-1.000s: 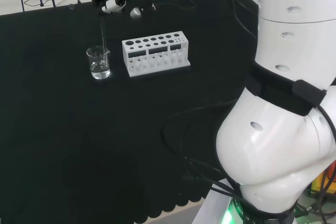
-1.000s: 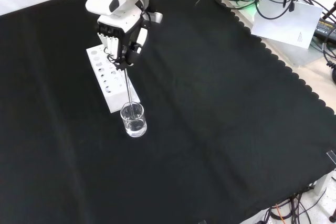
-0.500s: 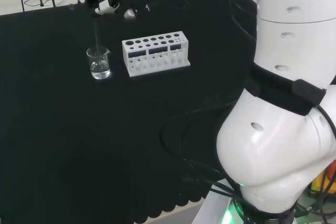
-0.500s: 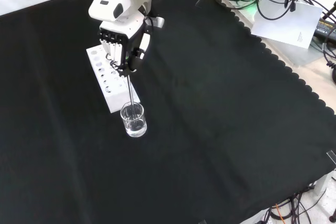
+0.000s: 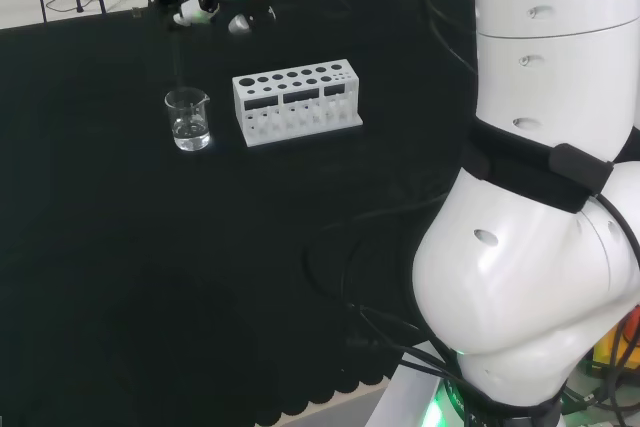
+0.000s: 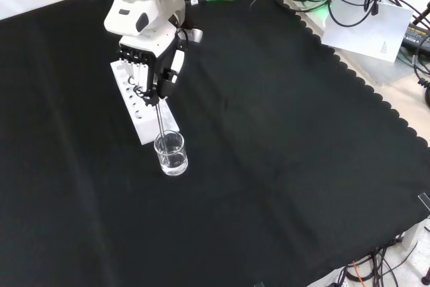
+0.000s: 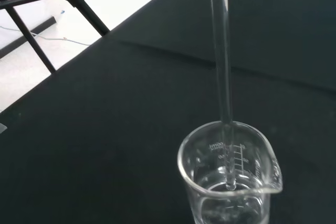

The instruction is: Stir in the beaker to the left of the white test tube rack with the glass rod.

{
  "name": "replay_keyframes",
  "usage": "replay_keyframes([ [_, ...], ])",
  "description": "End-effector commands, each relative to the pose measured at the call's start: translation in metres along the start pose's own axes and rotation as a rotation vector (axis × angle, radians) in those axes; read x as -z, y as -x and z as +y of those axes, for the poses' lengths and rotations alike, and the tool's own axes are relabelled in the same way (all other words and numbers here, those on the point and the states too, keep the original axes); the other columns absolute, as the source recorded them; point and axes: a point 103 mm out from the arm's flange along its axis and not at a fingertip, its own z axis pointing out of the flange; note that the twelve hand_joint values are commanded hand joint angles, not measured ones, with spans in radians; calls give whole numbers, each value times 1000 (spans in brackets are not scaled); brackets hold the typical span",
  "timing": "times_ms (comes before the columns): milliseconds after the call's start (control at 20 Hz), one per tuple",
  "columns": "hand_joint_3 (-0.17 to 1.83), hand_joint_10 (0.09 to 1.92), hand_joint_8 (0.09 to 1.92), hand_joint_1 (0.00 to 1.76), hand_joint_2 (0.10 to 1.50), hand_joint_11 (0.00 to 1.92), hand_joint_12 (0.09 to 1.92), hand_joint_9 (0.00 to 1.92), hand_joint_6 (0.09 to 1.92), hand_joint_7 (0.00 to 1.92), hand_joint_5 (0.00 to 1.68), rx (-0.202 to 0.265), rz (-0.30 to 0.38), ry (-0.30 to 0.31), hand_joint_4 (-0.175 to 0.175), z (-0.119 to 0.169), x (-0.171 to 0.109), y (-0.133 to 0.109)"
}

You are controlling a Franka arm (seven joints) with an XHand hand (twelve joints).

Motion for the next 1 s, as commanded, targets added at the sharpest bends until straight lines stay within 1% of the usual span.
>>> replay_keyframes([
  [50,0,809,1043,1294,1069,1636,463,1570,603,1142,1045,-37,4,6,-175,-29,-6,23],
  [150,0,809,1043,1294,1069,1636,463,1570,603,1142,1045,-50,-9,0,-175,-35,-2,15],
  [250,0,809,1042,1294,1069,1636,463,1570,603,1142,1046,-51,-12,-4,-175,-35,4,4],
  [350,-1,809,1042,1294,1069,1636,463,1570,603,1143,1046,-33,-5,-9,-175,-32,8,-5],
  [600,-1,809,1041,1294,1068,1635,463,1571,603,1143,1046,13,-7,0,-175,-18,10,-19],
  [800,-1,809,1040,1294,1068,1635,463,1571,602,1144,1047,31,-11,-6,-175,-4,7,-21],
  [1000,-1,809,1040,1294,1068,1635,464,1571,602,1144,1047,31,-8,-16,-175,5,1,-16],
])
